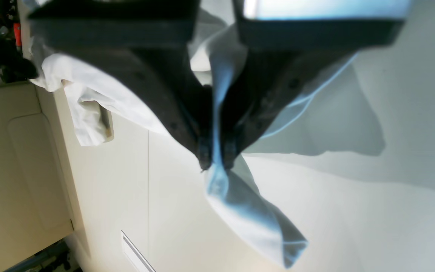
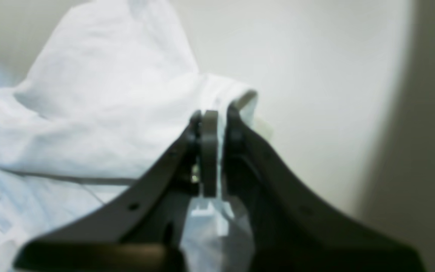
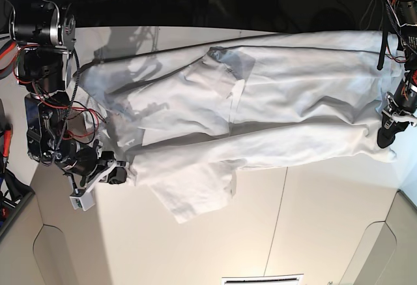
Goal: Layout the t-shirt on the table in an organized manner, then fold the t-shirt properly
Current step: 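Grasp the shirt's opposite end with the right gripper and fold it lengthwise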
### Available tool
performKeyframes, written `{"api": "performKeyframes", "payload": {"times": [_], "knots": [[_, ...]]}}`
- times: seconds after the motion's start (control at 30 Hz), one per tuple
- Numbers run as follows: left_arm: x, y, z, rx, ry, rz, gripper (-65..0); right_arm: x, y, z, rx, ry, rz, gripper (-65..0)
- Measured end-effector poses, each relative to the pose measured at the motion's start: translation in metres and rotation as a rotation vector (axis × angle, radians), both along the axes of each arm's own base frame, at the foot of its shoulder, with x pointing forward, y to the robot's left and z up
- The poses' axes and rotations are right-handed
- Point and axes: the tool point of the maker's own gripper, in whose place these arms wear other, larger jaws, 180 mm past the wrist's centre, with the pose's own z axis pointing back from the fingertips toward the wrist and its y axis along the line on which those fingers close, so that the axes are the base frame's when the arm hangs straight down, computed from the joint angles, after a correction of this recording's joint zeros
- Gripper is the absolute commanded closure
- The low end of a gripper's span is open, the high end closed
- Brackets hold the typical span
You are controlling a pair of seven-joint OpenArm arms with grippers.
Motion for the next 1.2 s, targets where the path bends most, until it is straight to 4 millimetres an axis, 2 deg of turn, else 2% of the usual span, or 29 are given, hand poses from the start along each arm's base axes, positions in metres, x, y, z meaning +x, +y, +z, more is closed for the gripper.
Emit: {"api": "performKeyframes", "payload": {"times": [0.07,0.23,0.47,0.57,0.7,0.8,0.87,1.0,1.2], "knots": [[0.001,0.0,0.002,-0.01,-0.01,0.006,0.0,-0.002,0.001,0.01,-0.017,-0.025,0.025,0.0],[0.001,0.001,0.004,-0.022,-0.022,0.012,0.0,-0.022,0.01,0.026,-0.035,-0.065,0.077,0.0],[0.0,-0.003,0.003,-0.025,-0.005,-0.007,0.0,-0.063,0.014,0.021,-0.088,-0.034,0.134,0.0],[-0.001,0.002,0.012,-0.01,-0.025,-0.002,0.0,-0.083,0.003,0.013,-0.125,-0.013,0.138,0.0],[-0.003,0.014,0.027,0.012,-0.055,0.021,0.0,-0.101,-0.031,0.009,-0.171,0.009,0.095,0.0],[-0.006,0.014,0.026,0.01,-0.028,0.005,0.0,-0.107,-0.059,0.01,-0.188,0.018,0.031,0.0],[-0.008,0.012,0.023,0.005,-0.004,-0.01,0.0,-0.109,-0.07,0.011,-0.176,0.019,-0.006,0.0],[-0.013,0.007,0.015,-0.003,0.038,-0.037,0.0,-0.117,-0.07,0.012,-0.095,0.04,-0.033,0.0],[-0.027,0.002,0.002,-0.012,0.099,-0.063,0.0,-0.141,-0.068,-0.006,-0.088,0.116,-0.022,0.0]]}}
